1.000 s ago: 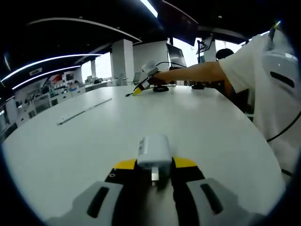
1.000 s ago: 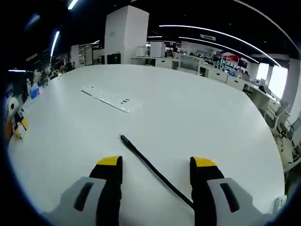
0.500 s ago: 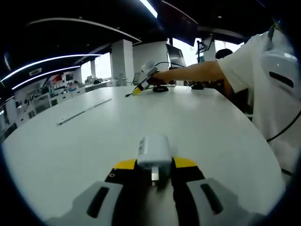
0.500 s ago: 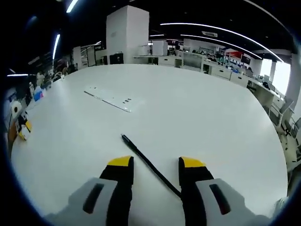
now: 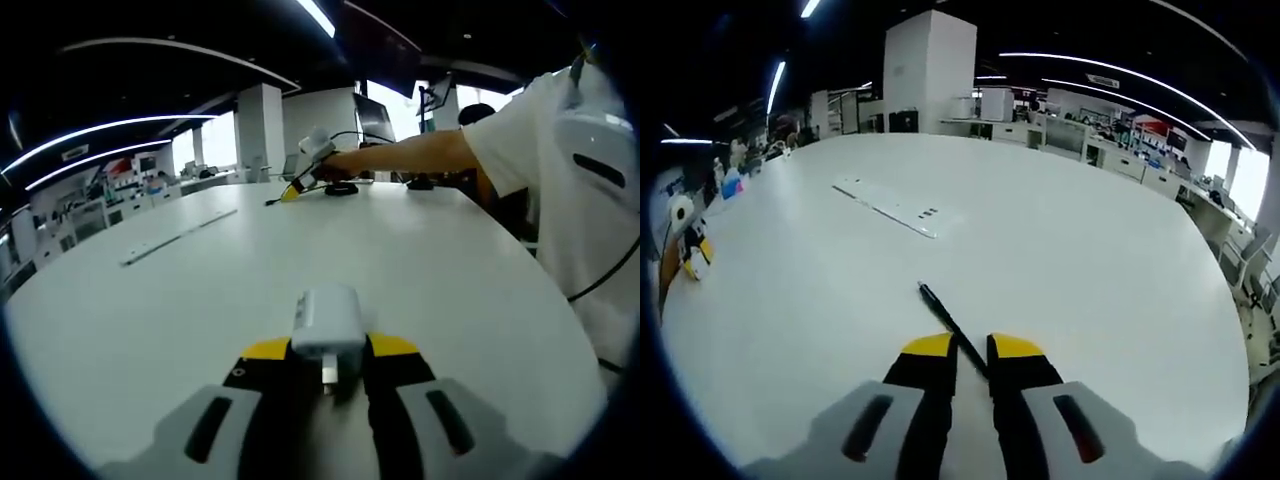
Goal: Plug the desk Type‑C cable into the charger adapter.
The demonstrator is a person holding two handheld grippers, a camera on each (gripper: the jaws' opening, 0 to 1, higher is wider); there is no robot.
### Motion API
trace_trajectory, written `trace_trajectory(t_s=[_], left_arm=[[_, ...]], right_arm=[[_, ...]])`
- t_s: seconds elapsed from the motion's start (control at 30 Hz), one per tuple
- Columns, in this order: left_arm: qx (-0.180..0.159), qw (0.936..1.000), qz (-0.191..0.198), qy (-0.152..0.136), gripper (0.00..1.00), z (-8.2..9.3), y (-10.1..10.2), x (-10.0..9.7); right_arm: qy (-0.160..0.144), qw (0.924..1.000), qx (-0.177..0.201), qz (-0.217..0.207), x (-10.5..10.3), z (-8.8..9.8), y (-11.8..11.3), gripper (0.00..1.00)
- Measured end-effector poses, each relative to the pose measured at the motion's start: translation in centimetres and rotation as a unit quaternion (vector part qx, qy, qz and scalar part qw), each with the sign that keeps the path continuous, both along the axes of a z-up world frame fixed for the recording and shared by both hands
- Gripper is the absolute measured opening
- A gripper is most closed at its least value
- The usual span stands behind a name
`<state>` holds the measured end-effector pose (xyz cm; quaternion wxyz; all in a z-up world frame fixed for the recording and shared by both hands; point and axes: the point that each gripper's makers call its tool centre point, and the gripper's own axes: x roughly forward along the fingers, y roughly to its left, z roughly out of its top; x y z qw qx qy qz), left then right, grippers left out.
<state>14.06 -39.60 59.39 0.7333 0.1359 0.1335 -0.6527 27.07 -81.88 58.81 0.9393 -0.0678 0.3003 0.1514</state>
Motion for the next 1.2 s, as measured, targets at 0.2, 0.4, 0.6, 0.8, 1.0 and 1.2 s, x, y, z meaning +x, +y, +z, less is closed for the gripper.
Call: trace_trajectory(t_s=[0.2,0.4,0.6,0.8,1.0,1.2], left_arm=[[0.000,1.0000,0.000,-0.001,0.26,0.0,0.0,0.0],[0.000,1.0000,0.000,-0.001,0.26,0.0,0.0,0.0],[0.000,1.0000,0.000,-0.001,0.26,0.0,0.0,0.0],[0.001,1.0000,0.000,-0.002,0.26,0.0,-0.1,0.0],[0.000,1.0000,0.000,-0.001,0.26,0.0,-0.1,0.0],[0.000,1.0000,0.000,-0.001,0.26,0.0,-0.1,0.0]], right_arm=[[0.000,1.0000,0.002,0.007,-0.2,-0.2,0.5,0.06],[-0.003,0.9998,-0.006,0.018,0.0,-0.3,0.8,0.03],[-0.002,0.9997,-0.008,0.022,-0.1,-0.3,0.9,0.02],[-0.003,0.9995,-0.014,0.028,-0.2,-0.1,0.8,0.02],[-0.006,0.9993,-0.013,0.033,-0.1,0.1,0.7,0.02],[-0.008,0.9990,-0.016,0.042,-0.6,0.3,1.1,0.02]])
